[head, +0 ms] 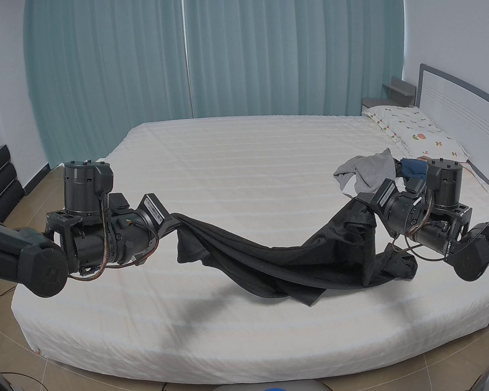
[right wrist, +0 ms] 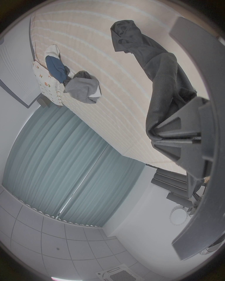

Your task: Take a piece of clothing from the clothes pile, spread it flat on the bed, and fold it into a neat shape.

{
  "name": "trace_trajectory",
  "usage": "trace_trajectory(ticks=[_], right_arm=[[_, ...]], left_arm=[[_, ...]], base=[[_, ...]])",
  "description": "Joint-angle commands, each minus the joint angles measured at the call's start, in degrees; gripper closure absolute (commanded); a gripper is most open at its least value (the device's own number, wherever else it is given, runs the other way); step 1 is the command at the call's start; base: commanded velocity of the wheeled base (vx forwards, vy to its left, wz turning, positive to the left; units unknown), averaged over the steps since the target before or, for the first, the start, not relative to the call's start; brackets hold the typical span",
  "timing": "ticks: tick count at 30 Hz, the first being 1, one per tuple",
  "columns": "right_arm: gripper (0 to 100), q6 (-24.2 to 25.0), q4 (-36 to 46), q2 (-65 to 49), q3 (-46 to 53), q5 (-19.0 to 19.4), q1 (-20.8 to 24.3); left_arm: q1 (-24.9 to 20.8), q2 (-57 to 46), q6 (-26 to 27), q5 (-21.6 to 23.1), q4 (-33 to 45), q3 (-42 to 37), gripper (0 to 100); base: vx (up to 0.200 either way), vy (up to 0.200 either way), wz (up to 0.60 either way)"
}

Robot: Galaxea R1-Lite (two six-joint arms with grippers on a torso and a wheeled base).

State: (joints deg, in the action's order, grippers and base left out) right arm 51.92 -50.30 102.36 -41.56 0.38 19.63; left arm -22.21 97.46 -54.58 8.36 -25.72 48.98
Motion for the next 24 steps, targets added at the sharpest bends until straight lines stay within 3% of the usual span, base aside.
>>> trace_trajectory(ticks=[1,8,19,24], right_arm=[[100,-0.33,0.20,-0.85,0.42,-0.03,0.15],[100,-0.86,0.38,-5.07,3.94,-0.11,-0.20],[100,-0.94,3.80,-16.23,12.73,-0.91,3.05],[100,-0.94,12.94,-27.13,10.62,-2.31,4.37]], left_arm=[[-0.20,-1.05,0.00,-0.01,0.32,-0.11,100],[-0.99,-4.30,0.00,0.25,5.24,-0.20,100],[-2.49,-9.75,0.00,0.07,9.64,-2.40,100],[-3.36,-15.99,0.17,-0.01,14.03,-2.40,100]], base=[[0.000,0.000,0.00],[0.000,0.000,0.00],[-0.200,0.000,0.00],[-0.200,0.000,0.00]])
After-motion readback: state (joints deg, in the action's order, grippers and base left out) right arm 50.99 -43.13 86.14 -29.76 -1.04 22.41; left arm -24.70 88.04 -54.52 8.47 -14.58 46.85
